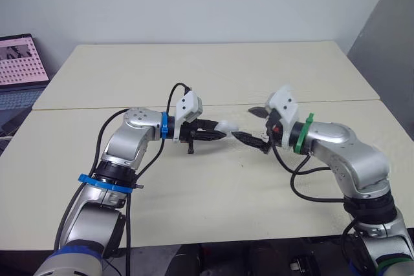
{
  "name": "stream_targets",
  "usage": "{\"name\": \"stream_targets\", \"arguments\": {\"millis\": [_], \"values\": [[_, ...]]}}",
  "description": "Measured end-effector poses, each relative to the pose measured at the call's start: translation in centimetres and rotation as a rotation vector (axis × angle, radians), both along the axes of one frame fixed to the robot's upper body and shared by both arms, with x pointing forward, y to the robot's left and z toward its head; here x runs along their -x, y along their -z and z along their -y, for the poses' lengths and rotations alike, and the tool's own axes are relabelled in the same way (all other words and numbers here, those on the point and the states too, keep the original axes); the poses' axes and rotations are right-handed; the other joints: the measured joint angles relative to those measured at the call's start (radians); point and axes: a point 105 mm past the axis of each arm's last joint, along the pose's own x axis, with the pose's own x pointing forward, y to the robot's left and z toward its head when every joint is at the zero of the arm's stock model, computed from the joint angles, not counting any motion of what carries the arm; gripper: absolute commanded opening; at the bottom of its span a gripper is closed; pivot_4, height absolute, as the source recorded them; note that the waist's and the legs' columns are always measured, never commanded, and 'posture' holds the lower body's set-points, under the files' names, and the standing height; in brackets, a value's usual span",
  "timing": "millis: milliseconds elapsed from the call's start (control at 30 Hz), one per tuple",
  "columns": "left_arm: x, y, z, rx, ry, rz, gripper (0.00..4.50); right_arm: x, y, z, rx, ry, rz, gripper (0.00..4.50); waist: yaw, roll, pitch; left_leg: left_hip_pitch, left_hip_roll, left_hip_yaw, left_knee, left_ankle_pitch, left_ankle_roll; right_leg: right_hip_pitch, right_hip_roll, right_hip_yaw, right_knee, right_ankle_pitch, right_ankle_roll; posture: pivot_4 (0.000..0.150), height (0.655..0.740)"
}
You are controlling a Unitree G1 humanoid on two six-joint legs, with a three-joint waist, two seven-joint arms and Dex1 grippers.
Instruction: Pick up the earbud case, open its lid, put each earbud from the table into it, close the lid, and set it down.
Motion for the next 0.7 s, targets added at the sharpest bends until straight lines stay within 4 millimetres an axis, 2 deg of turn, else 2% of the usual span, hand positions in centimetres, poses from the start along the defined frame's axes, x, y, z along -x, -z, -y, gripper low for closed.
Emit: {"name": "stream_targets", "arguments": {"millis": [233, 533, 600, 700], "values": [[0.2, -0.3, 0.2, 0.005, 0.004, 0.002, 0.75, -0.9, 0.4, 0.3, 0.003, 0.047, 0.002, 4.45, 0.001, 0.0, 0.0, 0.0, 0.0, 0.0, 0.0, 0.0, 0.0, 0.0, 0.0, 0.0, 0.0, 0.0, 0.0, 0.15, 0.74], [-0.1, -0.9, -0.4, 0.027, -0.031, 0.018, 0.75, -1.6, 0.3, -0.1, -0.136, 0.066, -0.095, 4.45, 0.002, 0.0, 0.0, 0.0, 0.0, 0.0, 0.0, 0.0, 0.0, 0.0, 0.0, 0.0, 0.0, 0.0, 0.0, 0.15, 0.74], [-0.2, -0.9, -0.5, 0.026, -0.038, 0.018, 0.75, -1.7, -0.2, 0.1, -0.166, 0.072, -0.111, 4.45, 0.002, 0.0, 0.0, 0.0, 0.0, 0.0, 0.0, 0.0, 0.0, 0.0, 0.0, 0.0, 0.0, 0.0, 0.0, 0.15, 0.74], [0.5, -0.2, 0.0, 0.014, 0.004, -0.002, 0.75, -2.6, -2.1, 1.5, -0.206, 0.146, -0.062, 4.45, 0.005, 0.0, 0.0, 0.0, 0.0, 0.0, 0.0, 0.0, 0.0, 0.0, 0.0, 0.0, 0.0, 0.0, 0.0, 0.15, 0.74]]}}
